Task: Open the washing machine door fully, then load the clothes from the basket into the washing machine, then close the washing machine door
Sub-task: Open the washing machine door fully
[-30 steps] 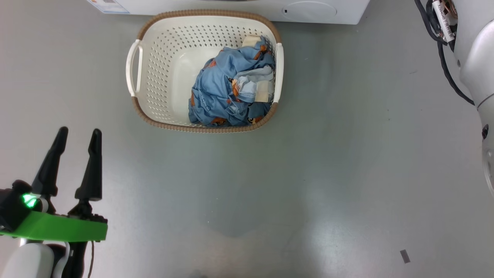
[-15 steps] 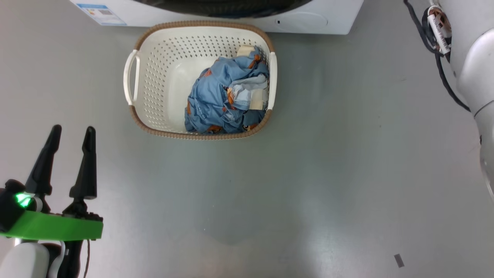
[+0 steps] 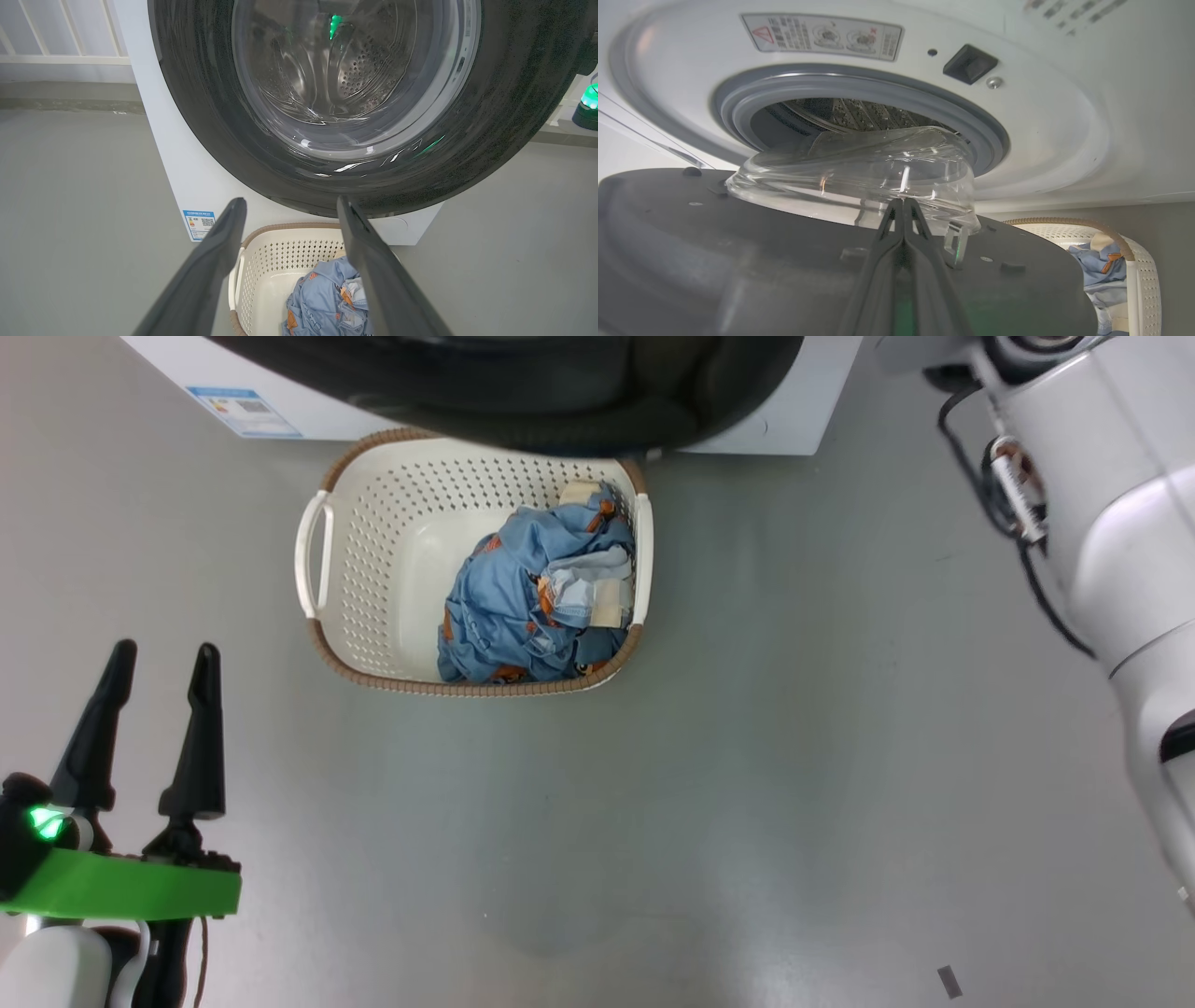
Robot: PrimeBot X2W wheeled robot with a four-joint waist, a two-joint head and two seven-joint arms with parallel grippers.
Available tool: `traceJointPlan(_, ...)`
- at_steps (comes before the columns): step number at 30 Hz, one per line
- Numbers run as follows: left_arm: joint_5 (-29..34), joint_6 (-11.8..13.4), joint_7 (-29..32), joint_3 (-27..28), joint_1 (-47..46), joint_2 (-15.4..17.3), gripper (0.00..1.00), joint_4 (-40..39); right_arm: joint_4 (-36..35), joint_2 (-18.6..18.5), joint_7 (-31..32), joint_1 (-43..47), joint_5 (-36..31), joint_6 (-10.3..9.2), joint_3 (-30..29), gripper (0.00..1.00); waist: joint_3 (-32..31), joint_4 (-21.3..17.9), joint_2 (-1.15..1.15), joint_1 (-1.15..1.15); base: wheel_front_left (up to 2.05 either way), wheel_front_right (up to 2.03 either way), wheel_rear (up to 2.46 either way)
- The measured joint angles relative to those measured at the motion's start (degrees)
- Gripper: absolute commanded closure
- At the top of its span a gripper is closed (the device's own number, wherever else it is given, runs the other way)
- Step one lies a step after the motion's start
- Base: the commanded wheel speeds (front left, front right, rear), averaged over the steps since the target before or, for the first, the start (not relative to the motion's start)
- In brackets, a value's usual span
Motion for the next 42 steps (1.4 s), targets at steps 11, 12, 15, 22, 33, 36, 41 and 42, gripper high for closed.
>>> traceJointPlan(11,0.6,0.0,0.0,0.4,0.6,-0.2,0.0,0.0,-7.6,3.6,4.6,6.0,5.7,0.01,8.5,1.0,-2.1,-0.6,0.0,0.0,0.0,0.0,0.0)
traceJointPlan(12,0.6,0.0,0.0,0.5,0.9,-0.2,0.0,0.0,-8.1,3.5,4.6,6.4,6.2,0.01,9.2,1.0,-2.3,-0.6,0.0,0.0,0.0,0.0,0.0)
traceJointPlan(15,1.1,0.0,0.0,0.5,1.4,-0.2,0.0,0.1,-9.7,3.1,4.6,7.7,7.3,0.01,10.9,1.0,-3.0,-0.8,0.0,0.0,0.0,0.0,0.0)
traceJointPlan(22,1.6,0.0,0.0,0.6,2.4,-0.3,0.0,0.1,-13.2,3.0,6.4,11.0,10.8,0.01,15.2,1.0,-5.0,-0.8,0.0,0.0,0.0,0.0,0.0)
traceJointPlan(33,3.1,0.0,0.0,0.7,3.9,-0.8,0.0,0.5,-20.0,2.5,7.5,16.9,16.3,0.01,20.7,1.0,-8.3,-0.7,0.0,0.0,0.0,0.0,0.0)
traceJointPlan(36,3.5,0.0,0.0,0.7,4.0,-1.1,0.0,0.5,-22.4,1.9,7.9,18.3,17.4,0.01,22.6,1.0,-9.2,-0.7,0.0,0.0,0.0,0.0,0.0)
traceJointPlan(41,3.9,0.0,0.0,0.8,4.9,-1.4,0.0,0.7,-26.6,1.2,7.5,20.6,19.8,0.01,26.4,1.0,-10.5,-0.7,0.0,0.0,0.0,0.0,0.0)
traceJointPlan(42,4.1,0.0,0.0,0.8,4.9,-1.5,0.0,0.7,-27.3,1.2,7.3,20.9,20.2,0.01,27.2,1.0,-10.8,-0.7,0.0,0.0,0.0,0.0,0.0)
